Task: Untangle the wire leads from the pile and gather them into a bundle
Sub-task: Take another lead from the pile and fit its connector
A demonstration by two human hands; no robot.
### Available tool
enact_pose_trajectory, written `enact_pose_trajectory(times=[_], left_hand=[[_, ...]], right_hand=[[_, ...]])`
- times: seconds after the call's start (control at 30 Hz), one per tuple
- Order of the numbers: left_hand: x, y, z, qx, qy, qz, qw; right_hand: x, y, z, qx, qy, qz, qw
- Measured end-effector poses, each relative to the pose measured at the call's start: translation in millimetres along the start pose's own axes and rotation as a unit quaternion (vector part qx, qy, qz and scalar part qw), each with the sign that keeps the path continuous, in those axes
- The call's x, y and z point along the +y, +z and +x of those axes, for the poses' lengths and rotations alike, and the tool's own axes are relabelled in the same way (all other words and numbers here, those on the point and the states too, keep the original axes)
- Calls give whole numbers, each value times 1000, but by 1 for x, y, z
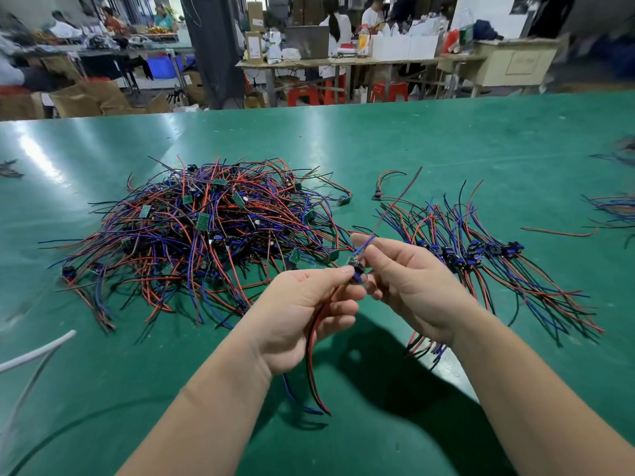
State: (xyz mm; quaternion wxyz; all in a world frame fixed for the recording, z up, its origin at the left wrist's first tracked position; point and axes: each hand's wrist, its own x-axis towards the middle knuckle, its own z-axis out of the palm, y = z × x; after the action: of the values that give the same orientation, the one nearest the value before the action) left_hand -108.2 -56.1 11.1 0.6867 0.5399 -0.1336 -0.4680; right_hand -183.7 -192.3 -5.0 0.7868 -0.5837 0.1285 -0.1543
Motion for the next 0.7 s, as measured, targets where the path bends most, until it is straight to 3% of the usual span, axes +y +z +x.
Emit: enact_pose_trajectory(times=[0.2, 0.5, 0.7], left_hand=[[-2, 0, -1, -31, -30, 20, 999], [-15, 3, 6, 49, 72, 55, 995], [-13, 0, 3, -25, 44, 112, 992]], right_hand=[[-2, -1, -1, 15, -14, 54, 998], [2, -1, 0, 28, -20, 0, 999], [-6, -10, -3, -31, -36, -25, 999]])
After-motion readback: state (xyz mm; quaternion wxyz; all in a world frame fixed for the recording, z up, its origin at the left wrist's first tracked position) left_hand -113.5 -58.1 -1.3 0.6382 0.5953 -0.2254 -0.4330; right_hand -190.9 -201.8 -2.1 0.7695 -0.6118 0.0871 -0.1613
